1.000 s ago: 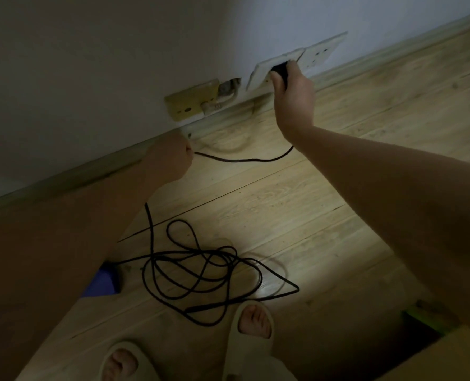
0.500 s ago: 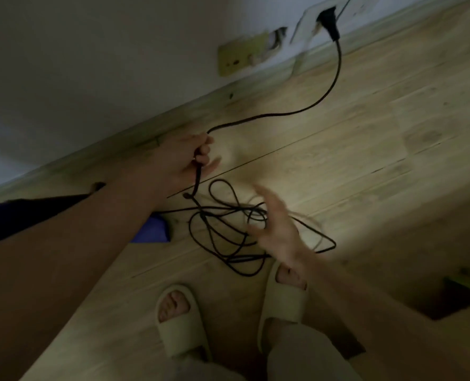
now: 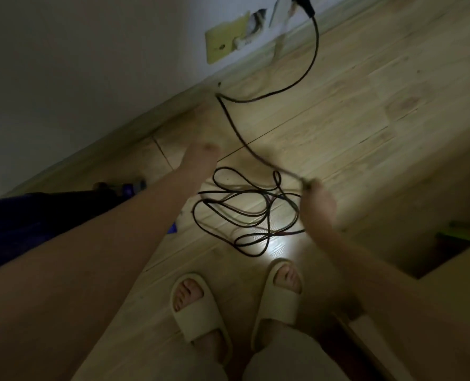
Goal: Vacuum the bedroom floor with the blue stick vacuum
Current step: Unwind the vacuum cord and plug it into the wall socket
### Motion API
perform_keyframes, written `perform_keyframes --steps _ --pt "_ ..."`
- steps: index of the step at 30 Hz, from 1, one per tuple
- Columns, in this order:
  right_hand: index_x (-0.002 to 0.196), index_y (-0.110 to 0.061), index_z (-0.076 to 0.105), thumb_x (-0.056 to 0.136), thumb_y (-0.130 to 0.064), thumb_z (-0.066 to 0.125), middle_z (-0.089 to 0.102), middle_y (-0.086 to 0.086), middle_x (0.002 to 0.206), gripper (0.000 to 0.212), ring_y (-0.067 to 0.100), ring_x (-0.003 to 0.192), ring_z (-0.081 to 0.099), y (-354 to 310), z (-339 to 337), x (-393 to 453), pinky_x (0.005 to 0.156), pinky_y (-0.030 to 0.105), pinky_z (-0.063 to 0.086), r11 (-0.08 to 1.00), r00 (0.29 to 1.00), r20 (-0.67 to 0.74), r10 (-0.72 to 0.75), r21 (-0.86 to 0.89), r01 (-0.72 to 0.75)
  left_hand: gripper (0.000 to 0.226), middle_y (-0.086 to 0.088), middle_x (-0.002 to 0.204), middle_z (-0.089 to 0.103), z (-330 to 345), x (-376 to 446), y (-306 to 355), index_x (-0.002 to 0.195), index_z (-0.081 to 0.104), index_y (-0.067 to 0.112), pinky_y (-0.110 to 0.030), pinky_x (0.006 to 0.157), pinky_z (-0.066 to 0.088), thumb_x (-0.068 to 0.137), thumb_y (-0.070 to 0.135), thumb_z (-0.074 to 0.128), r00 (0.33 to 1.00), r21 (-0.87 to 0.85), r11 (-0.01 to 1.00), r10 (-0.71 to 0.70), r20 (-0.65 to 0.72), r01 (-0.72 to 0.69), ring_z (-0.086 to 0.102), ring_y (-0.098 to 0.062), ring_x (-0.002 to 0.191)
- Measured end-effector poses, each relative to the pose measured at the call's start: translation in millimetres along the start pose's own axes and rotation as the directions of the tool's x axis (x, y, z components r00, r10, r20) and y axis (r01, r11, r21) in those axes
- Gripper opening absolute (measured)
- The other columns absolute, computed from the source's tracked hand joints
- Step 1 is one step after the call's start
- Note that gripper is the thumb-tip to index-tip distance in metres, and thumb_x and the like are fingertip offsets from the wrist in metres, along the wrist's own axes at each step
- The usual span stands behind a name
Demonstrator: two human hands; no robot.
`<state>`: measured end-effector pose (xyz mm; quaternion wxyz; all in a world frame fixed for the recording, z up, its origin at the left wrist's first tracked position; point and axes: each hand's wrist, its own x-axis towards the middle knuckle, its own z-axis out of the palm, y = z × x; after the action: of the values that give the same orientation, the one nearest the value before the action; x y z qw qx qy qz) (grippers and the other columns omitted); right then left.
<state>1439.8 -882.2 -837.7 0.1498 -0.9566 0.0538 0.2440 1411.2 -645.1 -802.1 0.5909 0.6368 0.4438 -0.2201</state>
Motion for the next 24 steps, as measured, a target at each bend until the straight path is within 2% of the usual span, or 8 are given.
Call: perform_keyframes --steps 2,6,8,11,15,17,21,24 --pt "0.130 0.000 0.044 0.102 -0.023 0.045 0.053 0.023 0.127 0.037 0.038 0.118 0.049 3 -33 46 0.091 0.038 0.035 0.964 0.954 -0.200 0.224 0.186 -0.188 0.025 -0.016 0.101 0.059 3 4 -35 0.107 0.061 -0.001 -0.030 0.078 0.040 0.099 0.016 0.045 0.996 0.424 0.903 0.085 -0.026 -0.066 0.054 -0.025 0.093" --pt "0.148 -0.011 0.023 0.083 -0.004 0.059 0.027 0.016 0.150 0.074 0.030 0.137 0.030 13 -51 87 0.111 0.037 0.027 0.889 0.811 -0.368 0.455 0.228 -0.396 0.033 -0.018 0.124 0.058 18 11 -79 0.128 0.055 0.002 -0.029 0.089 0.042 0.098 0.016 0.049 0.982 0.668 0.723 0.171 0.074 -0.176 0.054 -0.028 0.114" --pt "0.142 -0.010 0.035 0.078 0.002 0.054 0.036 0.016 0.146 0.067 0.031 0.133 0.037 18 -31 74 0.108 0.040 0.034 0.998 0.890 -0.451 0.060 0.037 -0.049 0.040 -0.016 0.133 0.053 27 20 -91 0.137 0.049 0.005 -0.035 0.101 0.041 0.099 0.018 0.049 0.974 0.727 0.653 0.199 0.105 -0.212 0.049 -0.028 0.123" --pt "0.120 -0.007 0.056 0.082 0.005 0.056 0.055 0.014 0.123 0.040 0.032 0.110 0.053 23 20 48 0.088 0.044 0.048 0.795 0.802 -0.052 -0.596 -0.178 0.579 0.040 -0.014 0.128 0.055 42 35 -103 0.137 0.048 0.007 -0.039 0.098 0.043 0.099 0.020 0.048 0.941 0.827 0.479 0.299 0.161 -0.294 0.051 -0.028 0.117" --pt "0.125 -0.006 0.056 0.089 -0.004 0.056 0.059 0.014 0.116 0.035 0.035 0.101 0.056 22 72 55 0.082 0.042 0.045 0.505 0.535 0.384 -0.753 -0.186 0.843 0.032 -0.010 0.119 0.060 61 48 -111 0.127 0.051 0.013 -0.036 0.091 0.040 0.100 0.029 0.043 0.935 0.949 0.206 0.313 0.167 -0.238 0.054 -0.028 0.111" --pt "0.133 -0.008 0.050 0.094 -0.010 0.050 0.057 0.014 0.121 0.038 0.035 0.108 0.053 16 88 63 0.087 0.042 0.043 0.554 0.587 0.454 -0.670 -0.220 0.803 0.031 -0.008 0.113 0.061 65 50 -117 0.118 0.055 0.012 -0.034 0.086 0.039 0.102 0.034 0.040 0.947 0.945 0.227 0.271 0.173 -0.237 0.056 -0.026 0.105" --pt "0.134 -0.007 0.045 0.093 -0.014 0.050 0.058 0.016 0.121 0.042 0.035 0.113 0.048 12 105 67 0.088 0.042 0.041 0.543 0.633 0.473 -0.613 -0.330 0.773 0.026 -0.005 0.081 0.062 57 43 -129 0.096 0.066 0.004 -0.028 0.065 0.036 0.099 0.025 0.050 0.932 0.674 0.646 0.208 0.297 -0.359 0.055 -0.017 0.075" --pt "0.110 -0.011 0.054 0.095 -0.018 0.047 0.060 0.014 0.102 0.018 0.033 0.101 0.055 10 102 49 0.078 0.035 0.041 0.702 0.640 0.563 -0.523 -0.141 0.698 0.020 -0.003 0.084 0.066 43 31 -141 0.092 0.074 0.012 -0.032 0.074 0.048 0.093 0.028 0.061 0.920 0.533 0.772 0.168 0.353 -0.346 0.062 -0.016 0.081"
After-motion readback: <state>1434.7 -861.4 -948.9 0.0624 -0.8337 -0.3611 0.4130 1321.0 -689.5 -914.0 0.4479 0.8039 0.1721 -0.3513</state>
